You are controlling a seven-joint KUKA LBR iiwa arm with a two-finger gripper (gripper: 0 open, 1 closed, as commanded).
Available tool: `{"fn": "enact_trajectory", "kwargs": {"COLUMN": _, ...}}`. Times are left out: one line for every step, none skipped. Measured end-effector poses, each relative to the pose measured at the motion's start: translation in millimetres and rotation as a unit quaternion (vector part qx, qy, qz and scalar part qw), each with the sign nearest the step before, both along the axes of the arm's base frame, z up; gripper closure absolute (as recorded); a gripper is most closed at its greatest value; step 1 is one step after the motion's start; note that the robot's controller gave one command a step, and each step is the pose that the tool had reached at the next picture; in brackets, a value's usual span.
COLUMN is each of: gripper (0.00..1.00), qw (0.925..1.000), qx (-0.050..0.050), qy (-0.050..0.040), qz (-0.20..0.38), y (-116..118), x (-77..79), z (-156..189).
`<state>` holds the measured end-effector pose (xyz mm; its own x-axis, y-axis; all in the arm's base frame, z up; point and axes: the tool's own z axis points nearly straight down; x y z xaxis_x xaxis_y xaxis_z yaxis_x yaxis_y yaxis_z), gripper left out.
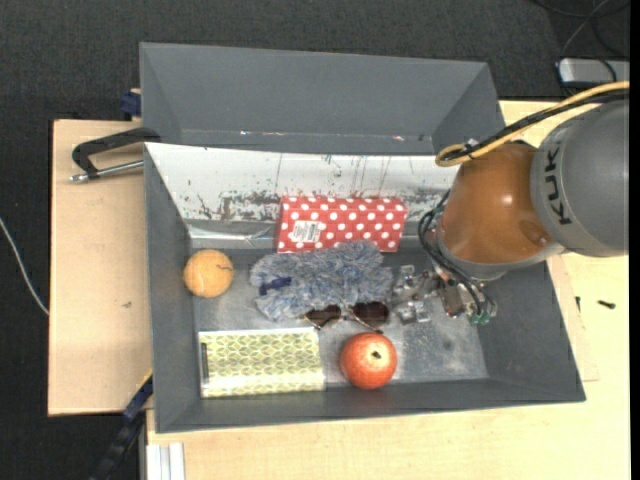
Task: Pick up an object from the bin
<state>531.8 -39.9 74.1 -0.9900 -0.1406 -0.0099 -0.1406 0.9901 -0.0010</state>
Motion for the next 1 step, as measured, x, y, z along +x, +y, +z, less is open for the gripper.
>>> {"fn": "enact_trajectory", "kwargs": {"gripper": 1.00, "qw": 1.0000, "qx": 0.000, "qy": 0.0000, "qz": 0.000, "y": 0.0, "x": 0.0, "z": 0.0}}
